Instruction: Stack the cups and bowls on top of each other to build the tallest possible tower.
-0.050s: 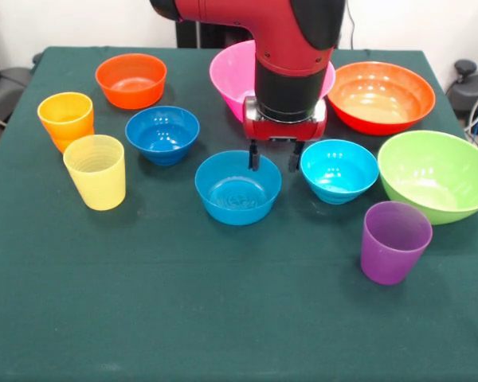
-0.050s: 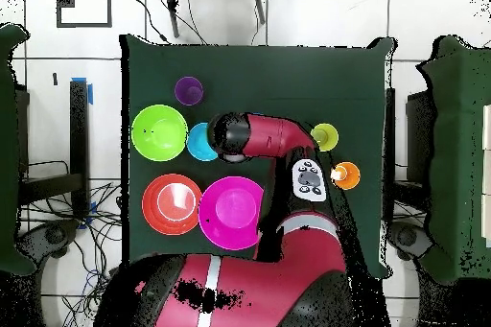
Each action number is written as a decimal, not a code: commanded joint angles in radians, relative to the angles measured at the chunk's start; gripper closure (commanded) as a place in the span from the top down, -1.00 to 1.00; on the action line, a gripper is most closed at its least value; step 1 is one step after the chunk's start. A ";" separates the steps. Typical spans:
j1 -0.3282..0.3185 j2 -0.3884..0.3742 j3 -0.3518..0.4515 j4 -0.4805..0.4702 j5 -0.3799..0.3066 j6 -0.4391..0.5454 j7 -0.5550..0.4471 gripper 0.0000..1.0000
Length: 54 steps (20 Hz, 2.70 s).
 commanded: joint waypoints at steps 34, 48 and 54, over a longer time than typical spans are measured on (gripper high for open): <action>-0.014 -0.071 0.077 -0.054 0.007 0.211 0.036 1.00; -0.073 -0.032 0.095 -0.082 -0.038 0.163 -0.031 1.00; -0.081 -0.041 0.100 -0.090 -0.039 0.188 -0.038 1.00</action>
